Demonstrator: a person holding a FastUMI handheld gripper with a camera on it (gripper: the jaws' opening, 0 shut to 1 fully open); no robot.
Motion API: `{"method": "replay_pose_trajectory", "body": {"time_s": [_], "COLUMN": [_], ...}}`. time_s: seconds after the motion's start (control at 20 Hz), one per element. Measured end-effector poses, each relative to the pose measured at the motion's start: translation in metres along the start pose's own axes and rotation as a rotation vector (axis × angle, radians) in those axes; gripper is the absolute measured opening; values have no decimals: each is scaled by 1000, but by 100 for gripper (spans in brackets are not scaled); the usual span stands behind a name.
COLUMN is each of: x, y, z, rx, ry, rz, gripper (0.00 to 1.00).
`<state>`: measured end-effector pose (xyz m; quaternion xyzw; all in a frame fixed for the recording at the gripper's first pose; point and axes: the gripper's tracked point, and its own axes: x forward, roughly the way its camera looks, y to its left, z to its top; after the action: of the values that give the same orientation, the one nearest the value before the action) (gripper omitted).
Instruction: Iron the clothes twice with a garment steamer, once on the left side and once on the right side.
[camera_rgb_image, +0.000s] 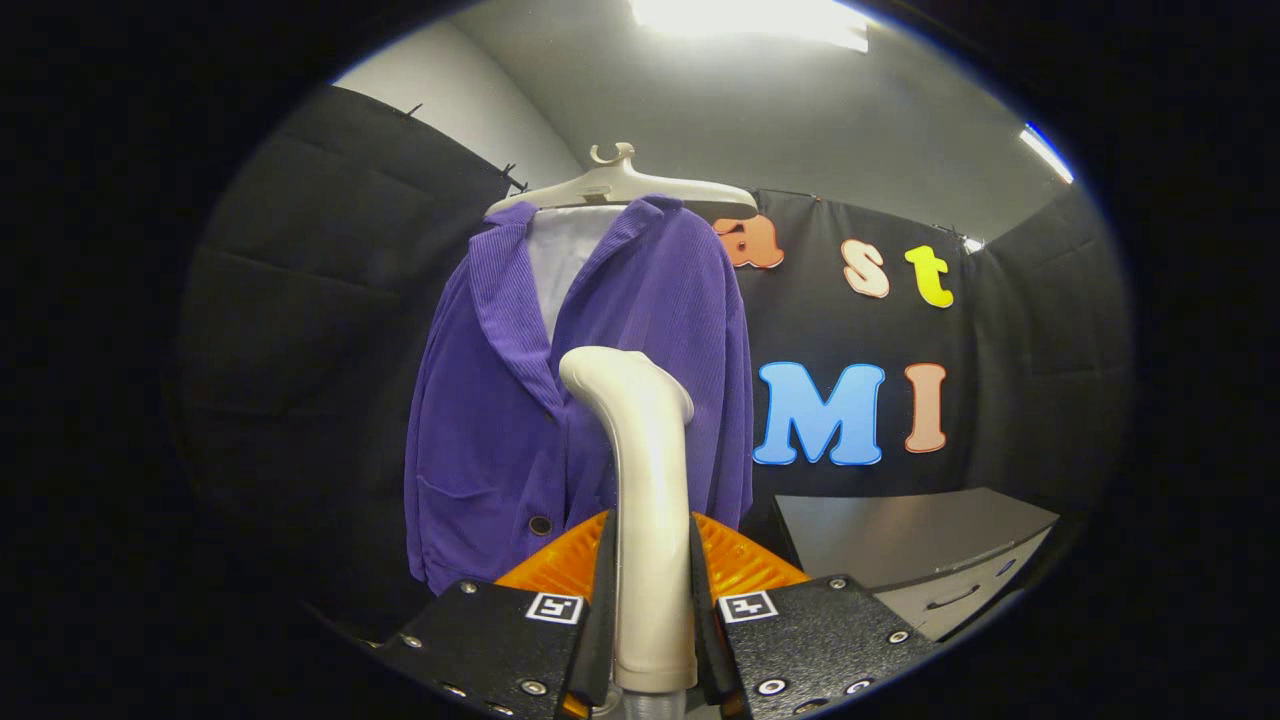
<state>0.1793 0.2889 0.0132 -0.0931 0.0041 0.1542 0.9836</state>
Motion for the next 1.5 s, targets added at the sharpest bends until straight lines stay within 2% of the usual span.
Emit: {"method": "replay_pose_trajectory", "body": {"time_s": [0.7, 1.25, 1.5], "x": [-33, -57, -63], "y": [8, 12, 15], "z": [-99, -198, -223], "rx": [13, 28, 13], "ry": [125, 315, 343], "rz": [-8, -3, 4], "gripper": [35, 35, 35]}}
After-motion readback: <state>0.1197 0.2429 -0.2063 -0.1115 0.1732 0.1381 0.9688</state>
